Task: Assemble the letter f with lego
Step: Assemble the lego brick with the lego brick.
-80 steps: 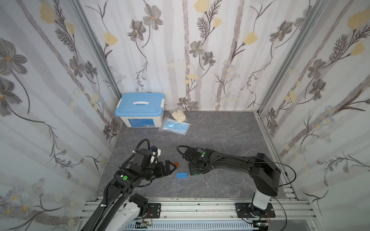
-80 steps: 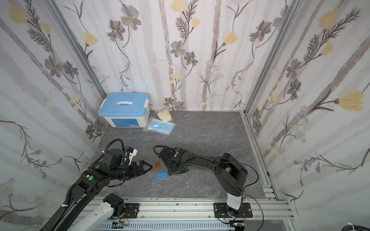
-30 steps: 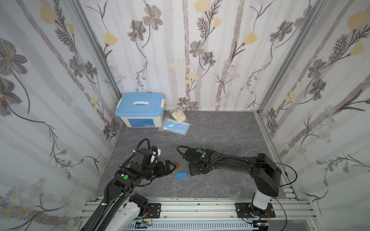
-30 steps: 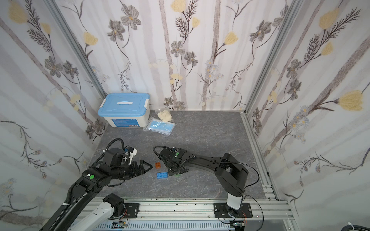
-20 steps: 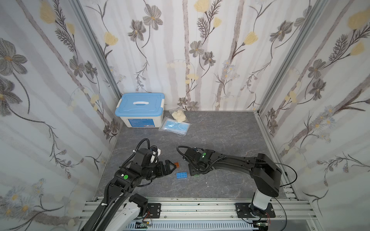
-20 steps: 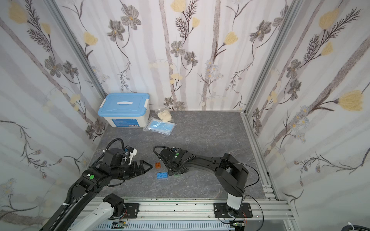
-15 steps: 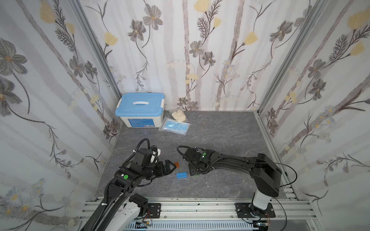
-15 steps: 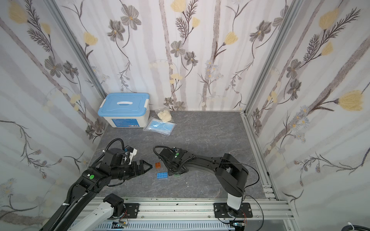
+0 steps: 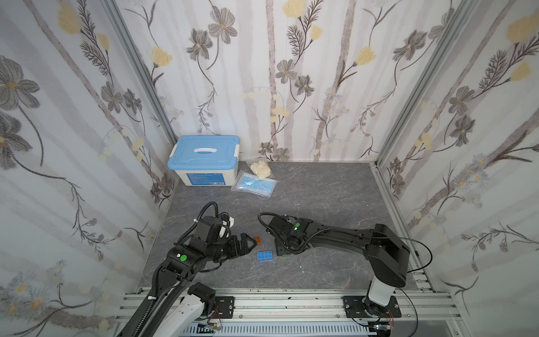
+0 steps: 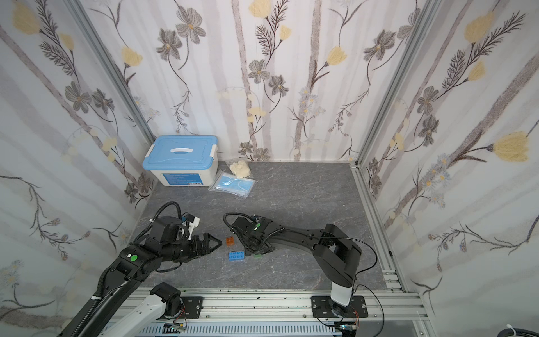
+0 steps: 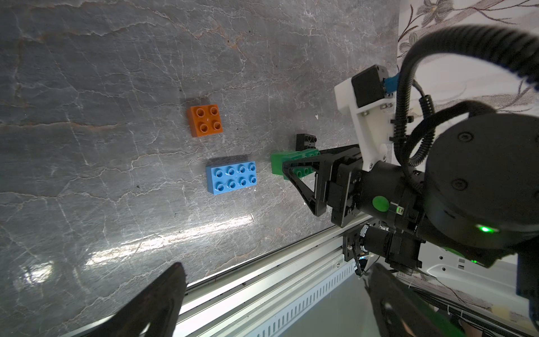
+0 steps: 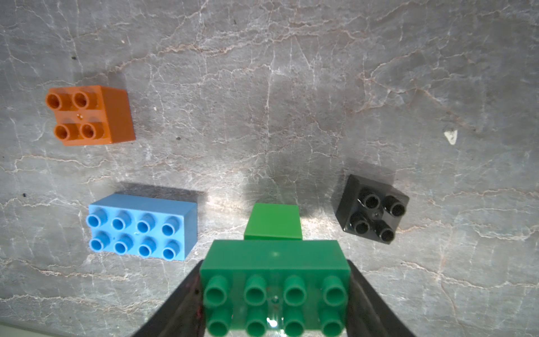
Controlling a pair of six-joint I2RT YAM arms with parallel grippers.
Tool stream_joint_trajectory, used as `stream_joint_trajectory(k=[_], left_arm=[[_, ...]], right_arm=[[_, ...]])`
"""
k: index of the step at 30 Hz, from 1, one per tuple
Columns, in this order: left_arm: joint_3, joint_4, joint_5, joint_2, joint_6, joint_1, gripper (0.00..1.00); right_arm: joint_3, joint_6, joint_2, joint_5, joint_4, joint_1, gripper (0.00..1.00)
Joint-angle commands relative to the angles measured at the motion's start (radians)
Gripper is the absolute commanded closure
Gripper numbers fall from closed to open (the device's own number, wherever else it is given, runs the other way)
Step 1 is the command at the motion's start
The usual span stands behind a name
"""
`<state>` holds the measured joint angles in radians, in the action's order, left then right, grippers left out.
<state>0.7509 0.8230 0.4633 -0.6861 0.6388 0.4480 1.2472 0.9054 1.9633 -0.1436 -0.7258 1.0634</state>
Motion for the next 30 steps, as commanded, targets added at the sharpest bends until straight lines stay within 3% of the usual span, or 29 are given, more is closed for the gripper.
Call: stream_joint_trajectory(k=[1, 17, 30], left_arm=[[0.002, -0.011, -0.006, 0.003, -0.004, -0.002, 0.00], [0.002, -0.011, -0.009, 0.000, -0.003, -0.002, 0.00], [0.002, -0.010, -0.010, -0.007, -0.002, -0.003, 0.00]], right_arm=[[-0.027, 0.020, 0.022, 0.030, 0.008, 0.004, 0.42], [-0.065, -0.034, 0.005, -0.005, 0.068, 0.007, 0.41], [-0.069, 0.013, 0.012, -0.018, 0.052, 0.017, 0.42]])
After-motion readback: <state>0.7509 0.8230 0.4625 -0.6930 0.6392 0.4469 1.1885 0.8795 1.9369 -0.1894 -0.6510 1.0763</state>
